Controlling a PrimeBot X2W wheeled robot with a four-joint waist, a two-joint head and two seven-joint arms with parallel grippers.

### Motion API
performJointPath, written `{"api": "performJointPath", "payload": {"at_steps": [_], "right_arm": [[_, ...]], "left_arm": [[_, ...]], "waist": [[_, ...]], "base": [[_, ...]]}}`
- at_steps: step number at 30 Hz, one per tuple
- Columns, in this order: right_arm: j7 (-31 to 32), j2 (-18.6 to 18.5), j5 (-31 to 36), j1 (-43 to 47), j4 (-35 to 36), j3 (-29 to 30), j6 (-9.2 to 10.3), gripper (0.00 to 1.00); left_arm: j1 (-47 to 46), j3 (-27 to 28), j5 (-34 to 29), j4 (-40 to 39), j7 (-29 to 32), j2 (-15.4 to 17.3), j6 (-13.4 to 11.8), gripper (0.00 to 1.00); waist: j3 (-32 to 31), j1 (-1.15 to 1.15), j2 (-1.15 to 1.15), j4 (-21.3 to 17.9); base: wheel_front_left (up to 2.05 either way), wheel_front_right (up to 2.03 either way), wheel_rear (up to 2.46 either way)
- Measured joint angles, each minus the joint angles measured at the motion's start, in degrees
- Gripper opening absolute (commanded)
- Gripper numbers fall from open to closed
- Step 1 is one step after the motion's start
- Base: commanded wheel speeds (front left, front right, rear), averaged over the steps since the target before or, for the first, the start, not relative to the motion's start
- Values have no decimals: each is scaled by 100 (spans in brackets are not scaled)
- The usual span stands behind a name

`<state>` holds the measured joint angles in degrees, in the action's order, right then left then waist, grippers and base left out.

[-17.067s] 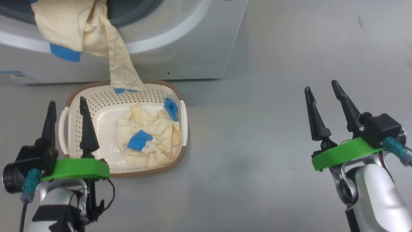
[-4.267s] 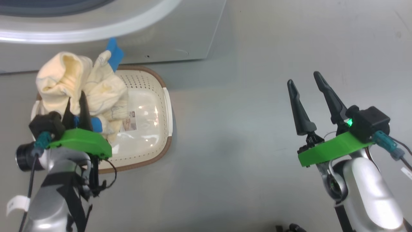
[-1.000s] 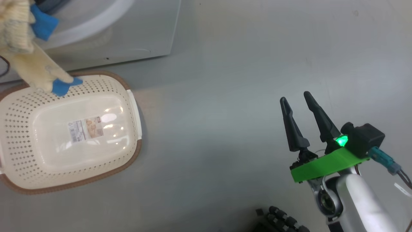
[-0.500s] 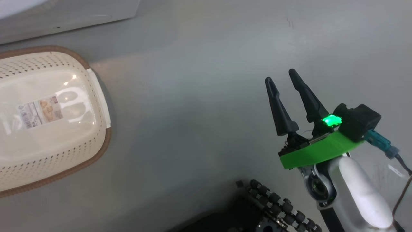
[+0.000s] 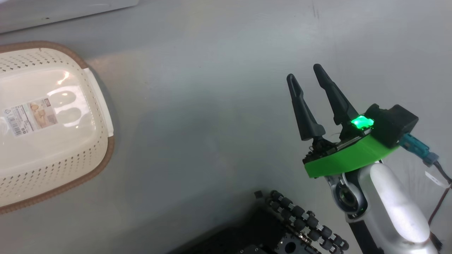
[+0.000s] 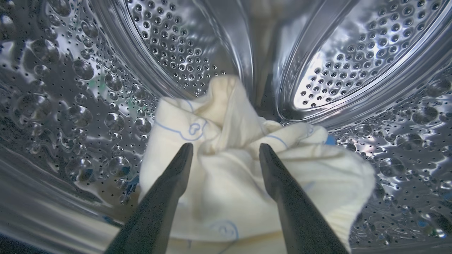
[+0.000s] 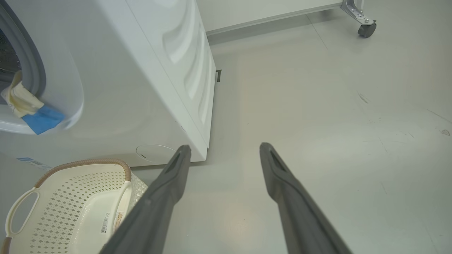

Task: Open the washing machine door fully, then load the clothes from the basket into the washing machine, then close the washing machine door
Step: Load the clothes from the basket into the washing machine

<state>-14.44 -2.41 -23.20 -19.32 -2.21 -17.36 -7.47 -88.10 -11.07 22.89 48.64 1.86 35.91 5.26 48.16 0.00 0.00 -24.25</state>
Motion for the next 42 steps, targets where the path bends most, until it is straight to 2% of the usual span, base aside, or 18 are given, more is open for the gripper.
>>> {"api": "performJointPath", "payload": {"at_steps": [10, 18, 25, 29, 31, 37, 38, 42], "right_arm": [[0, 0, 122, 3, -23, 176, 0, 100], [0, -1, 531, 43, -109, 581, 0, 100], [0, -2, 777, 174, -171, 848, 0, 100], [0, -2, 896, 273, -202, 998, 0, 100], [0, -3, 1001, 332, -245, 1036, 0, 100], [0, -3, 1156, 514, -337, 1109, 0, 100], [0, -3, 1211, 531, -370, 1110, 0, 100], [0, -3, 1334, 641, -443, 1129, 0, 100]], "left_arm": [[455, 157, 249, 420, -377, -199, -135, 100], [1515, 60, 308, 244, -1088, -866, -344, 100], [2490, 21, 403, -308, -1456, -1170, -563, 100], [3158, 1, 404, -1111, -1571, -1401, -717, 100], [3847, -37, 376, -1815, -1605, -1551, -925, 100], [5327, -167, 269, -3192, -1624, -1780, -1304, 100], [5759, -242, 178, -3555, -1628, -1805, -1441, 100], [6456, -401, 56, -4088, -1630, -1894, -1647, 100]], "waist": [[-183, 0, 0, 151], [-587, 0, 0, 533], [-995, 0, 0, 813], [-1269, -1, 0, 992], [-1481, -1, 0, 1124], [-1893, -1, 1, 1376], [-2027, -1, 1, 1452], [-2303, -1, 1, 1597]], "base": [[0, 0, 0], [0, 0, 0], [0, 0, 0], [0, 0, 0], [0, 0, 0], [0, 0, 0], [0, 0, 0], [0, 0, 0]]}}
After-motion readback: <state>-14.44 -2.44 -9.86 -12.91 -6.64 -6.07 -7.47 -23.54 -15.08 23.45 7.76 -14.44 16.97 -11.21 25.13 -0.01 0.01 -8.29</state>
